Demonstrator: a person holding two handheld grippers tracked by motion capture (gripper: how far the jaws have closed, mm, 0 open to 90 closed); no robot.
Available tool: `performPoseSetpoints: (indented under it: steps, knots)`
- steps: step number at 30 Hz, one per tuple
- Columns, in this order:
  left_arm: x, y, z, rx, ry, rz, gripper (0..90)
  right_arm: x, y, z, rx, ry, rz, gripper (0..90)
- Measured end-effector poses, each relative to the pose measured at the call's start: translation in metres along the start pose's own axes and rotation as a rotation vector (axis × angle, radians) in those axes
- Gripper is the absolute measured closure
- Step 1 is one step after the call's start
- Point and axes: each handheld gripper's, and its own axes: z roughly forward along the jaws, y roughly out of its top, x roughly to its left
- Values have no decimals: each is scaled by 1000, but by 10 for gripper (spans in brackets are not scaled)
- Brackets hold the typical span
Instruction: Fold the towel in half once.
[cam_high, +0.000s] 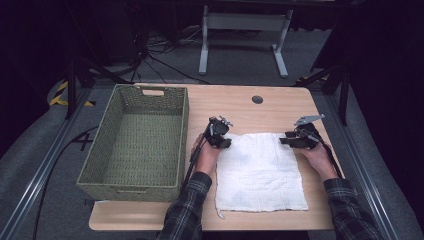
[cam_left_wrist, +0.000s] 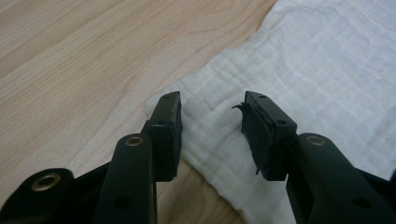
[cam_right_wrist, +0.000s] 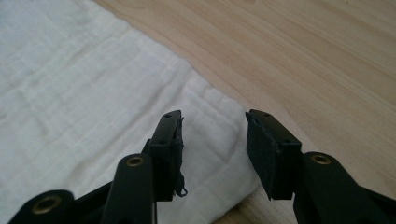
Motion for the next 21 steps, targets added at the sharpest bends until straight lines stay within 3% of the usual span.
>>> performPoseSetpoints:
  steps: [4,10,11,13,14,18,21]
  knots:
    - [0,0,1,-15,-8,3,699,-1,-1,-1,-6,-4,11,593]
    - [-2,0,1,-9,-3,7,843,-3,-5,-3,-14,-5,12,750]
    - [-2,0,1,-9,-5,-1,874,-3,-5,-4,-10,0,12,814]
    - [0,0,1,-9,-8,-2,878,-3,-5,-4,-11,6,14,845]
    - [0,0,0,-3,-14,-26,882,-2,-5,-4,-12,16,13,876]
    - [1,0,0,-14,-28,-81,886,1,-3,-4,3,5,2,889]
    - [1,0,-3,-31,-21,-91,887,2,-1,-7,-3,6,-9,891]
